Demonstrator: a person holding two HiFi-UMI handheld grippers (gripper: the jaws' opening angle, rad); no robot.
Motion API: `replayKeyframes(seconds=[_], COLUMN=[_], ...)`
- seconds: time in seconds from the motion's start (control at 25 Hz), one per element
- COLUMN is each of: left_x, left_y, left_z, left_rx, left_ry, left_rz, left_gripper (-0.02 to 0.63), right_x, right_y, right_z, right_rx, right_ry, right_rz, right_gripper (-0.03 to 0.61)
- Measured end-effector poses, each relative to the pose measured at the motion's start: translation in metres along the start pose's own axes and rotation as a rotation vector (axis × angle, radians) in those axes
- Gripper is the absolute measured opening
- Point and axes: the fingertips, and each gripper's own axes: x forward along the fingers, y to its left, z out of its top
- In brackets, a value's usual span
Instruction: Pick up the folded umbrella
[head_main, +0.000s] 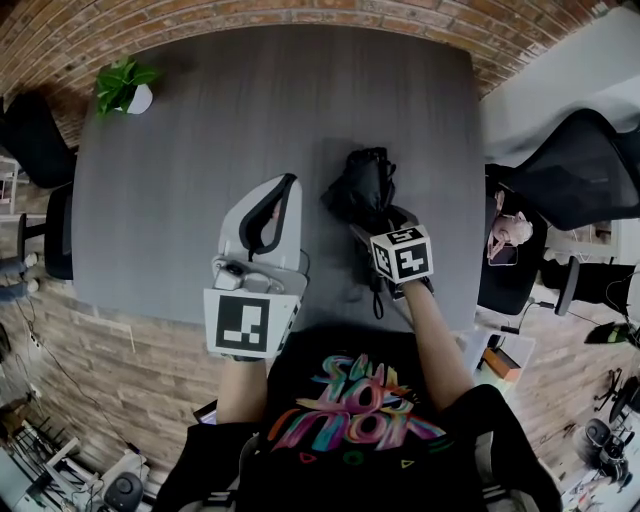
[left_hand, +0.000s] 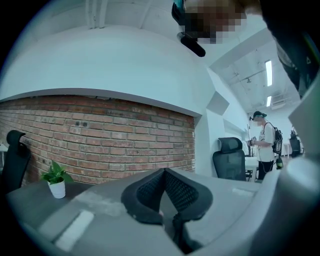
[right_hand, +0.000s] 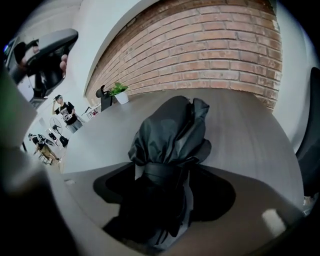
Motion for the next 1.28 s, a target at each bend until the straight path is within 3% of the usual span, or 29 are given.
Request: replayKeyframes(seconds=[0.36,0.6,1.04,1.28], left_x=[-0.006,-0.009,-0.017,-0.019], left_y=[0.003,0.005,0.007,0.006], left_z=[0.001,0.006,0.011,0.014], left_rx=[0.003,0.009,0.02,0.026], left_ry=[-0.007,-0.018,-0.037,-0.038], left_rz=[0.024,0.039,0.044,0.044], left_gripper=[0.002,0.002,0.002,0.002], right_x=[0.018,0.019,0.017,0.014], right_y=[-0.001,-0.002,-0.003,-0.003], right_z=[-0.005,-0.005,-0.007,-0.006], right_rx=[-0.047,-0.067,-0.032,-0.006], right_ry=[0.068,0.058,0.059,0.055], right_rz=[-0.022,-0.045,-0.026,-0.024], right_gripper=[0.353,0.354,0.259,0.241])
